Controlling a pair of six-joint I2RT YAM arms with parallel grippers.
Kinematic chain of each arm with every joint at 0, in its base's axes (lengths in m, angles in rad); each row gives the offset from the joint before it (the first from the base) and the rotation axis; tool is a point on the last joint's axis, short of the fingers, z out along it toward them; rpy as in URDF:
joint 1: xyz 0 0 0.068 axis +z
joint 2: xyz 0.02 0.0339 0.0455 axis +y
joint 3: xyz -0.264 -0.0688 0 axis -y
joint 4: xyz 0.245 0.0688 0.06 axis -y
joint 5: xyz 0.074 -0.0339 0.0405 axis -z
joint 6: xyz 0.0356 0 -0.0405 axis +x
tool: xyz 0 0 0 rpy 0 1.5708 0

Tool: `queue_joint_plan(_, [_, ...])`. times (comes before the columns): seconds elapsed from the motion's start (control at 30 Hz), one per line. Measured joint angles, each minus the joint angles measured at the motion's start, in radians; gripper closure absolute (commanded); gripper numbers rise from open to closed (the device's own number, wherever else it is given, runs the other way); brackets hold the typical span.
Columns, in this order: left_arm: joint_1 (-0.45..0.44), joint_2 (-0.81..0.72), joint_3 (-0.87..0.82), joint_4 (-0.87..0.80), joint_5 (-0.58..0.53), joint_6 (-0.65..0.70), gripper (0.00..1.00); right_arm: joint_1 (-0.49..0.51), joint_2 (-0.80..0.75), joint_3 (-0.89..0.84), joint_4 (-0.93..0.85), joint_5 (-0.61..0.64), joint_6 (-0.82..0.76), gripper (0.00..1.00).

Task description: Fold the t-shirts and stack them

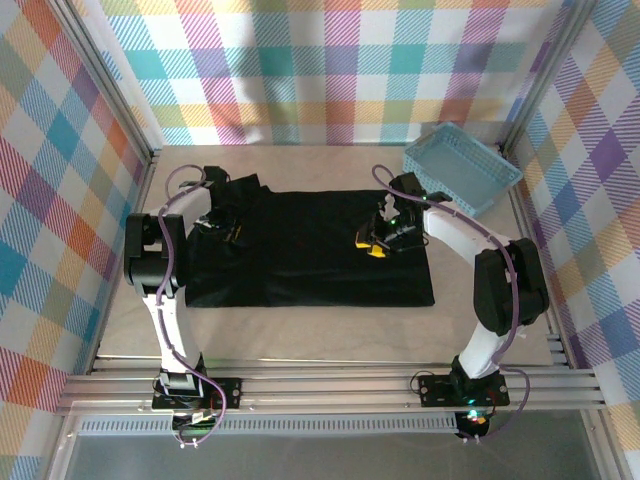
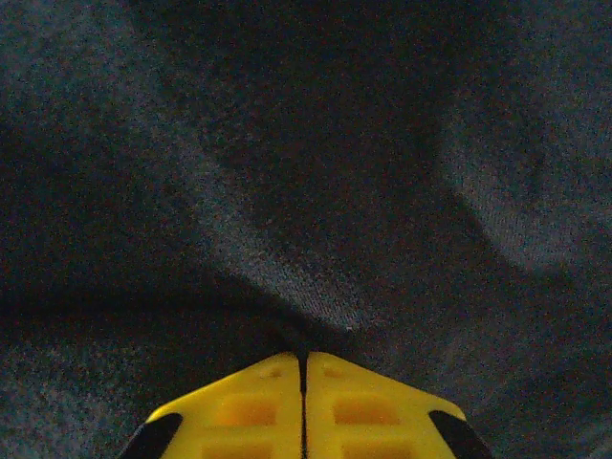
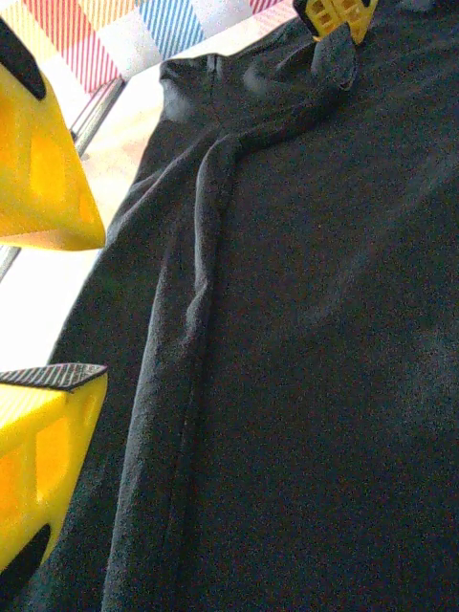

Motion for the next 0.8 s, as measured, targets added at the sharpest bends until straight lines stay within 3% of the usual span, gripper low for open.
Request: queue_joint_plan(0.8, [0.03,-0.123,-0.017,-0.011,-0.092,-0.008,1.0,0.0,0.02,0.017,-0.004,0.0,-0.003,0.64])
